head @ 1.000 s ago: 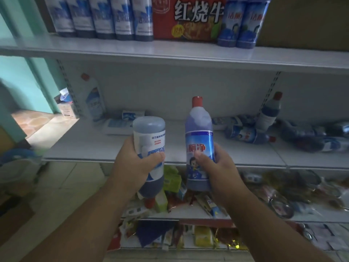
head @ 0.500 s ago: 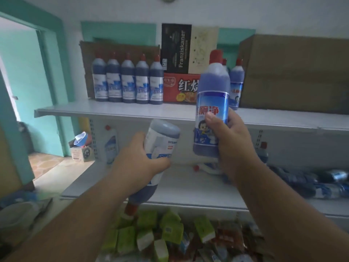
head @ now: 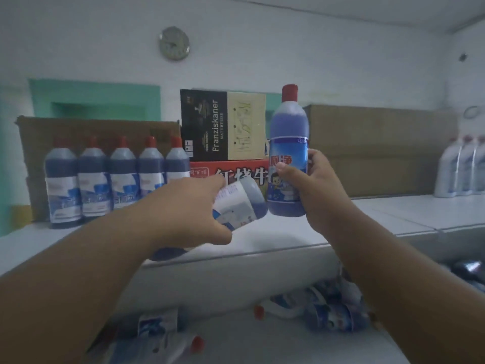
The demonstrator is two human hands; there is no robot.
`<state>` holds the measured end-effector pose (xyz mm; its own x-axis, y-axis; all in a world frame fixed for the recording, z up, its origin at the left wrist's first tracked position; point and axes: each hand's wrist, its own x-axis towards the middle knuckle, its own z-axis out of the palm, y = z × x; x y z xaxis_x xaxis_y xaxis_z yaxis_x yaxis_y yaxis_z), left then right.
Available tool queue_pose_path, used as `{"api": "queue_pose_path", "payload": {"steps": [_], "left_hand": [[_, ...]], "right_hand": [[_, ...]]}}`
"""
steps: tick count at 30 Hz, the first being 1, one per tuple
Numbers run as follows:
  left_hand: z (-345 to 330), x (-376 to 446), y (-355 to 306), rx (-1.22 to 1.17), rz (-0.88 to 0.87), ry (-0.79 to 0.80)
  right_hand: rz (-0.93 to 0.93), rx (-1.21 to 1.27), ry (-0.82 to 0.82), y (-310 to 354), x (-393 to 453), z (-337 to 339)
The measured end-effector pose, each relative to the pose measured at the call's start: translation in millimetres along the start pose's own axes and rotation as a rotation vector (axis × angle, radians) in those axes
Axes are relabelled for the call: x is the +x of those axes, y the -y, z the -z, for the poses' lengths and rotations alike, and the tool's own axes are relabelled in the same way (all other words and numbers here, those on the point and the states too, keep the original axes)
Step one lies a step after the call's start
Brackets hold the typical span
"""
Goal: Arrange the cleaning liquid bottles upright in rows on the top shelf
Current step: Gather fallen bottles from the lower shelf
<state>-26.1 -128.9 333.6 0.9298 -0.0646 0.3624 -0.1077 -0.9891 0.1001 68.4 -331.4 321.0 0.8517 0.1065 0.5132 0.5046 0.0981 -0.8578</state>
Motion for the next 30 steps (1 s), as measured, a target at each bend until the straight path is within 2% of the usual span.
{"api": "queue_pose_path", "payload": {"steps": [5,11,16,20,23,27,30], "left_hand": [[-18.0,49.0,5.7,0.001,-0.11,0.08],[-41.7,78.4,5.8,-0.026,-0.16,0.087],[-50.3,85.6,-6.7,-0.019,-0.153,0.044],[-54.6,88.4,-24.4,-0.06,-0.141,-0.025],[-56.5,89.9,-35.8,-0.179,-0.119,-0.101],[-54.1,84.3,-52.8,-0.382,-0.116,-0.258],[-49.5,76.1,-69.0,-0.569,-0.08,-0.358]], "right_hand": [[-0.069,-0.075,-0.087,-26.5,28.5,19.9],[-0.139,-0.208,-0.117,-62.0,50.6,42.3],[-0.153,-0.195,-0.103,-78.1,58.2,59.4],[-0.143,-0.283,-0.013,-72.9,59.2,65.6],[-0.089,-0.406,0.043,-61.4,51.8,71.2],[0.134,-0.56,0.015,-51.2,36.5,88.3],[0.267,-0.531,0.022,-45.2,26.0,93.6]]}}
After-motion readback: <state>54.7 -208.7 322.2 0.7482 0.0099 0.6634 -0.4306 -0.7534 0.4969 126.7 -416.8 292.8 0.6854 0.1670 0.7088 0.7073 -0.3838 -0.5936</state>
